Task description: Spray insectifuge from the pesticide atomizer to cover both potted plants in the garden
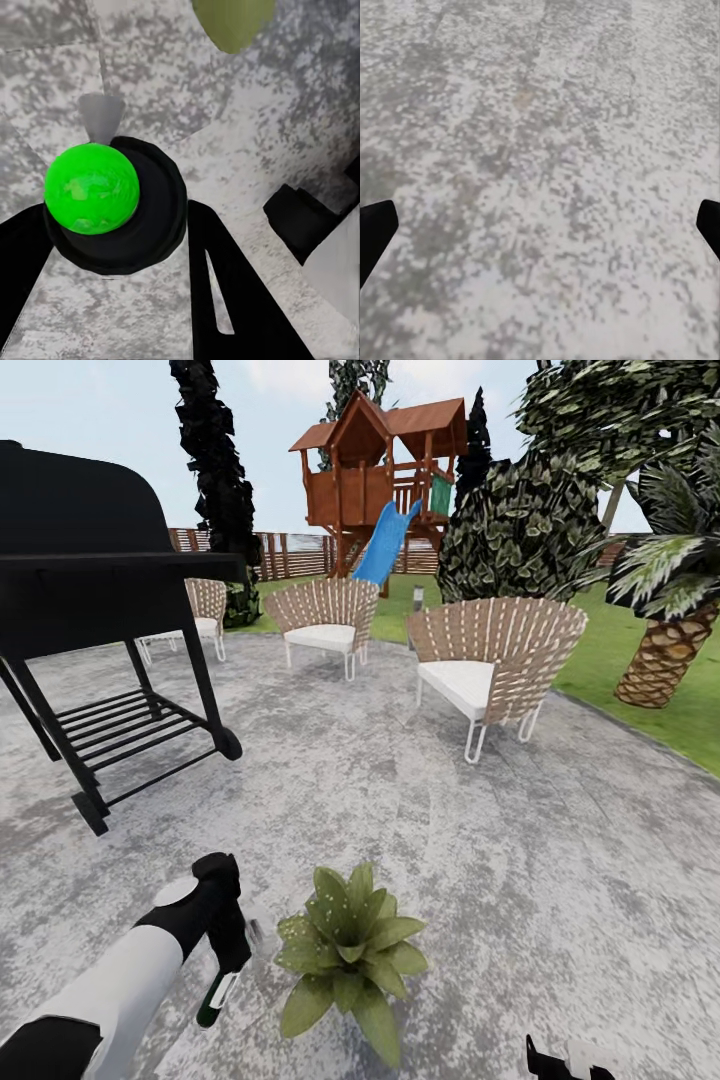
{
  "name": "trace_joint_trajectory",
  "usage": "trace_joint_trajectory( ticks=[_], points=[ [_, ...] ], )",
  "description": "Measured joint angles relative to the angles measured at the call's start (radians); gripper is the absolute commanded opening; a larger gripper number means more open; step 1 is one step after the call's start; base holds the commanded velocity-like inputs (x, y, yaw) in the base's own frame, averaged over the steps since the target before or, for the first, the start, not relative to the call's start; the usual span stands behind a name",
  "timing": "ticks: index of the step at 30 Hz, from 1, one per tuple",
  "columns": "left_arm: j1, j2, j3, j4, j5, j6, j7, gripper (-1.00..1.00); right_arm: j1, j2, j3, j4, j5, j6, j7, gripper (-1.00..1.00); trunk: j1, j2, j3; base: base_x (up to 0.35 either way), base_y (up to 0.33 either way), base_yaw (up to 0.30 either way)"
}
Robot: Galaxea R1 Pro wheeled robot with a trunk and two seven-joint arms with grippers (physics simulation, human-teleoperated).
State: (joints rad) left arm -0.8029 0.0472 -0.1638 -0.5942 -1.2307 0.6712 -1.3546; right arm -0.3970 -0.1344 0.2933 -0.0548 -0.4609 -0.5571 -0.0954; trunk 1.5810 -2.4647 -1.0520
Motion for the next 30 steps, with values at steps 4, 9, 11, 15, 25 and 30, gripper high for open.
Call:
trace_joint_trajectory(
  ticks=[4, 9, 11, 15, 25, 30],
  points=[
    [-0.039, -0.005, -0.077, 0.003, -0.080, 0.000, -0.123, -1.00, 0.000, 0.000, 0.000, 0.000, 0.000, 0.000, 0.000, 1.00, 0.000, 0.000, 0.000, 0.002, -0.001, 0.000],
    [-0.031, 0.010, -0.085, 0.005, -0.094, -0.007, -0.135, -1.00, 0.000, 0.000, 0.000, -0.001, 0.000, 0.000, 0.000, 1.00, 0.000, 0.000, 0.000, 0.000, 0.000, 0.000],
    [-0.021, 0.024, -0.080, 0.006, -0.086, -0.010, -0.134, -1.00, 0.000, 0.001, 0.000, -0.001, 0.000, 0.000, 0.000, 1.00, 0.000, 0.000, 0.000, 0.000, 0.000, 0.000],
    [-0.006, 0.034, -0.069, 0.005, -0.050, -0.054, -0.124, -1.00, 0.000, 0.001, 0.000, -0.001, 0.000, 0.000, 0.000, 1.00, 0.000, 0.000, 0.000, 0.000, 0.000, 0.103],
    [-0.005, 0.025, -0.059, -0.009, -0.019, -0.059, -0.109, -1.00, 0.000, 0.001, 0.000, -0.001, 0.000, -0.001, 0.000, 1.00, 0.000, 0.000, 0.000, 0.000, -0.114, 0.092],
    [-0.005, 0.023, -0.058, -0.009, -0.019, -0.059, -0.105, -1.00, 0.000, 0.001, 0.000, -0.001, 0.000, -0.001, 0.000, 1.00, 0.000, 0.000, 0.000, -0.060, -0.271, 0.020]
  ],
)
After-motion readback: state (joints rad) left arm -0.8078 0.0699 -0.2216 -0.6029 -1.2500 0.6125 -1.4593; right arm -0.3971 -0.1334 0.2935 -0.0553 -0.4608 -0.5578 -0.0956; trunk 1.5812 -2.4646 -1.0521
